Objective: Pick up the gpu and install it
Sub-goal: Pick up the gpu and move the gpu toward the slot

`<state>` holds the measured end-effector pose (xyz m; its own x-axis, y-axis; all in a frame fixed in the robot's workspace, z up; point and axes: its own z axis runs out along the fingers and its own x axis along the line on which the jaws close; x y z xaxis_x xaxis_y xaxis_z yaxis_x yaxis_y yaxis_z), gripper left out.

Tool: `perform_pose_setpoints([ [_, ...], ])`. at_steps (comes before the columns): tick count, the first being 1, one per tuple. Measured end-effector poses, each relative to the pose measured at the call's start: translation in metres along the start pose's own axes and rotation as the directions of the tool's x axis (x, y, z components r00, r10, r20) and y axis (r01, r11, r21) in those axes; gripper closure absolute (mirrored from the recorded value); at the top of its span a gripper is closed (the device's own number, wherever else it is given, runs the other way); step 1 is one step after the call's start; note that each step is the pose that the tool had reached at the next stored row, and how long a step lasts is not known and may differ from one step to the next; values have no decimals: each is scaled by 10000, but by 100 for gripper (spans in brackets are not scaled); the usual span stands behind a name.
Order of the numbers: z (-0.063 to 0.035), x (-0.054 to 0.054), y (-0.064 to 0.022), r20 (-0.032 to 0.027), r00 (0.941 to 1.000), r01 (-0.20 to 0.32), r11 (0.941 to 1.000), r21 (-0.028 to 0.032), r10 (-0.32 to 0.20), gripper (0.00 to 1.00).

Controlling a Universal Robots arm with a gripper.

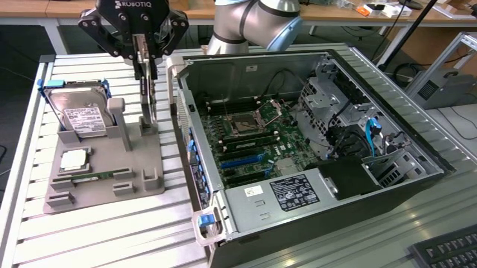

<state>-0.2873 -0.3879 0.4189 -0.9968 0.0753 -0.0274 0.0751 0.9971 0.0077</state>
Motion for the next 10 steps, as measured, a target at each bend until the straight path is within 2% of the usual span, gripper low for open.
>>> perform_pose_setpoints([
  [10, 0, -15, 1, -1, 10000, 1, 10000, 5, -1, 73],
])
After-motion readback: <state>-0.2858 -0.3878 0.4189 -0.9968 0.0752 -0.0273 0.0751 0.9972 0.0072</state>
